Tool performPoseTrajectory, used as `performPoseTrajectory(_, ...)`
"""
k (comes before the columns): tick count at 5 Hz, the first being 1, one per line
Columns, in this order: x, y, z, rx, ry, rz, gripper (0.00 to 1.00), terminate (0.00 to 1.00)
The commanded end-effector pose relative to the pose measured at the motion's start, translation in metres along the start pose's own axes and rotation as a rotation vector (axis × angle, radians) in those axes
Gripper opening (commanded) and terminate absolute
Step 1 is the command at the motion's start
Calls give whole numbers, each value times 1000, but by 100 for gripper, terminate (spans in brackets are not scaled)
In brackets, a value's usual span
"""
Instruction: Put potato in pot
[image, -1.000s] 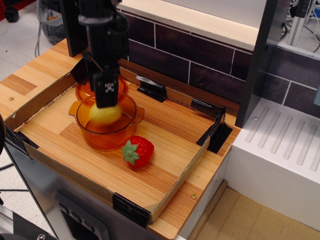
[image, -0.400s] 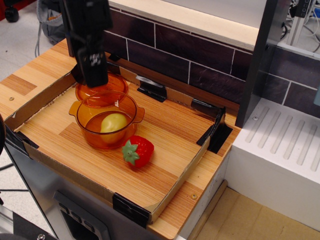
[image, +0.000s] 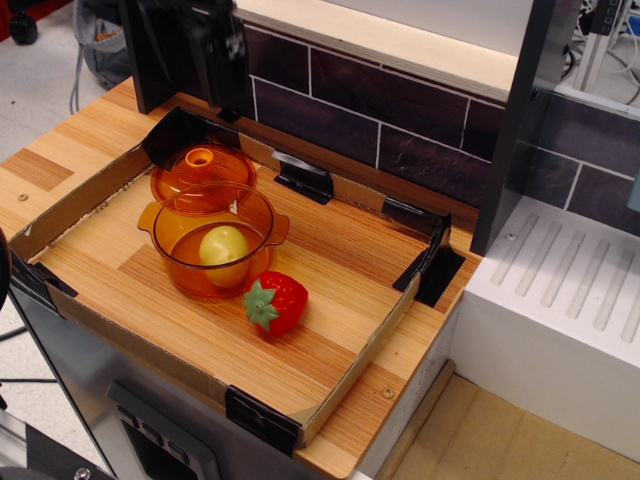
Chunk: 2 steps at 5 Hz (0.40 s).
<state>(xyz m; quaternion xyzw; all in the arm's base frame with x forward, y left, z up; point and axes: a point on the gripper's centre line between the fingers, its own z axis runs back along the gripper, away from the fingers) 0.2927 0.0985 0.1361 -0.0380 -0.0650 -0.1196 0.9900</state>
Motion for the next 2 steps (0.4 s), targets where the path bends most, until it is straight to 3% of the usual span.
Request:
performPoseTrajectory(1, -2, 20, 26, 73, -116, 212, 100, 0)
performPoseTrajectory(2, -2, 20, 26, 73, -116, 212, 100, 100)
